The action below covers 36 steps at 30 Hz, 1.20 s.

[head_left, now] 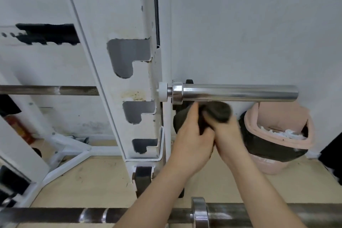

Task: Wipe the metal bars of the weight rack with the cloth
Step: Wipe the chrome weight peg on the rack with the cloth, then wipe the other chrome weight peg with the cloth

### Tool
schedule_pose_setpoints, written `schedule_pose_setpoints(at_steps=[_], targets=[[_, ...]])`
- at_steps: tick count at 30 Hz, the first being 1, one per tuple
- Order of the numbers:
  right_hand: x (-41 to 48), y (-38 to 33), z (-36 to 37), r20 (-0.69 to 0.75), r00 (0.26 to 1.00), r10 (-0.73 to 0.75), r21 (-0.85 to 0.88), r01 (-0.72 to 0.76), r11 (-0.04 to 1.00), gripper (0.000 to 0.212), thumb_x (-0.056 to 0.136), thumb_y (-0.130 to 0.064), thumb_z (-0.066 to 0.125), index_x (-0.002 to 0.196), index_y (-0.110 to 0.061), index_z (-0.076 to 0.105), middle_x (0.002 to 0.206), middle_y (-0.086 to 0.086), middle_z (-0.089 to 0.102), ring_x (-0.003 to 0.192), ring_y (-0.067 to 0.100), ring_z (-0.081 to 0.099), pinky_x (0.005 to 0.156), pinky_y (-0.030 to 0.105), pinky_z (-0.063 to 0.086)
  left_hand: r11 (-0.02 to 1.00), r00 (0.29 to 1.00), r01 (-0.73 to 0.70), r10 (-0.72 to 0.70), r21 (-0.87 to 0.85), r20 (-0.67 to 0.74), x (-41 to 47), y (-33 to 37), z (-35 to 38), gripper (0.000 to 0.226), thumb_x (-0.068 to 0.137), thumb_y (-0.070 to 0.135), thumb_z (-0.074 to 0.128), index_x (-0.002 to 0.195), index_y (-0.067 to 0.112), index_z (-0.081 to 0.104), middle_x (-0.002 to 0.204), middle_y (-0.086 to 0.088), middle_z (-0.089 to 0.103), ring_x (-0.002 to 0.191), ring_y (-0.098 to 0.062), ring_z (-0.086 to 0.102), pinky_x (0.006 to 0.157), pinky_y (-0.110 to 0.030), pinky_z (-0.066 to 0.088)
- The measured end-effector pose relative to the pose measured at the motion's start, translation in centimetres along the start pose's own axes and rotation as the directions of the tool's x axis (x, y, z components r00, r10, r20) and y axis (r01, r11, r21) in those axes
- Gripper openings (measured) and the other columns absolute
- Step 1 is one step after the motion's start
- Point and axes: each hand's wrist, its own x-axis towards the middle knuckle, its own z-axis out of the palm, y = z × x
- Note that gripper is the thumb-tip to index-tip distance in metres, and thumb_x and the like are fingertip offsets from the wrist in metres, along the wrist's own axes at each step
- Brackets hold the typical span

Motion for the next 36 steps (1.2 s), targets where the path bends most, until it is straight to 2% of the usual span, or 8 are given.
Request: schedule_pose_setpoints(at_steps=[4, 9, 16, 22, 25, 27, 30, 36], targets=[[-3.7, -4.0, -0.8, 0.087, 0.993, 0.079, 0.646, -0.117, 0.754, 0.037, 0.072, -0.018, 0.072, 0.107, -0.006, 0.068, 0.106, 0.012, 0.07, 0.103, 0.025, 0.067, 0.081, 0.035, 0.056, 0.972, 0.965, -0.23, 0.222, 0.042, 0.143, -3.6, 2.3, -1.2, 0.058, 0.095, 0.016, 0.047, 0.141, 0.046, 0.03, 0.133, 0.027, 0.048, 0.124, 0.006, 0.046, 0.104, -0.027, 0.043], [-11.2, -7.3, 4.0, 0.124, 0.975, -0.182, 0.675, 0.051, 0.736, 0.03, 0.059, -0.023, 0.08, 0.087, -0.011, 0.077, 0.096, 0.008, 0.073, 0.095, 0.018, 0.069, 0.081, 0.03, 0.056, 0.861, 0.882, -0.454, 0.47, 0.229, -0.018, -8.3, 3.0, -5.9, 0.049, 0.085, 0.029, 0.059, 0.132, 0.036, 0.047, 0.117, 0.021, 0.055, 0.109, 0.0, 0.051, 0.094, -0.025, 0.044], [-20.1, -6.4, 19.1, 0.301, 0.884, -0.357, 0.71, 0.042, 0.703, 0.044, 0.053, -0.025, 0.089, 0.092, -0.011, 0.076, 0.093, 0.007, 0.073, 0.092, 0.018, 0.07, 0.082, 0.03, 0.056, 0.934, 0.963, -0.268, 0.251, -0.237, -0.103, -18.4, 1.4, -21.4, 0.013, 0.088, 0.025, 0.058, 0.086, 0.022, 0.069, 0.081, 0.001, 0.065, 0.077, -0.009, 0.061, 0.07, -0.023, 0.048], [-23.3, -3.8, 35.7, 0.453, 0.85, -0.271, 0.476, 0.027, 0.879, 0.078, 0.067, -0.021, 0.085, 0.133, -0.04, 0.048, 0.141, 0.0, 0.051, 0.121, 0.017, 0.057, 0.099, 0.037, 0.049, 0.809, 0.956, 0.023, -0.189, -0.588, -0.224, -25.3, -2.6, -37.1, 0.027, 0.095, 0.025, 0.053, 0.086, 0.007, 0.071, 0.088, -0.016, 0.073, 0.079, -0.026, 0.067, 0.076, -0.037, 0.054], [-24.7, -3.1, 42.4, 0.562, 0.78, -0.275, 0.1, 0.265, 0.959, 0.013, 0.091, -0.021, 0.064, 0.1, -0.026, 0.072, 0.101, -0.01, 0.072, 0.093, 0.006, 0.065, 0.077, 0.022, 0.052, 0.78, 0.934, 0.064, -0.266, -0.623, -0.237, -28.4, -5.3, -43.3, 0.034, 0.089, 0.038, 0.058, 0.088, 0.007, 0.072, 0.081, -0.015, 0.071, 0.07, -0.023, 0.067, 0.067, -0.034, 0.054], [-24.9, -2.3, 46.7, 0.573, 0.777, -0.259, 0.031, 0.295, 0.955, 0.026, 0.093, -0.021, 0.063, 0.069, -0.011, 0.069, 0.067, -0.008, 0.064, 0.065, 0.006, 0.058, 0.061, 0.023, 0.046, 0.757, 0.931, 0.05, -0.271, -0.651, -0.243, -30.4, -7.2, -47.3, 0.031, 0.083, 0.033, 0.063, 0.092, 0.005, 0.072, 0.087, -0.016, 0.072, 0.073, -0.024, 0.069, 0.064, -0.03, 0.057], [-24.6, -1.9, 52.7, 0.662, 0.719, -0.21, -0.034, 0.309, 0.95, 0.043, 0.087, -0.034, 0.068, 0.077, 0.008, 0.061, 0.067, 0.008, 0.055, 0.065, 0.016, 0.052, 0.063, 0.031, 0.041, 0.781, 0.944, 0.05, -0.239, -0.622, -0.225, -32.7, -10.0, -53.3, 0.03, 0.081, 0.013, 0.073, 0.11, 0.006, 0.069, 0.107, -0.021, 0.07, 0.09, -0.029, 0.07, 0.073, -0.032, 0.057], [-22.3, -1.0, 64.8, 0.848, 0.524, 0.08, -0.174, 0.134, 0.976, 0.026, 0.09, -0.028, 0.066, 0.089, -0.004, 0.073, 0.086, 0.011, 0.072, 0.078, 0.019, 0.067, 0.078, 0.033, 0.055, 0.81, 0.929, 0.105, -0.287, -0.577, -0.233, -35.2, -15.4, -64.8, 0.045, 0.08, 0.004, 0.066, 0.124, 0.0, 0.059, 0.123, -0.026, 0.062, 0.107, -0.035, 0.064, 0.089, -0.038, 0.055]])
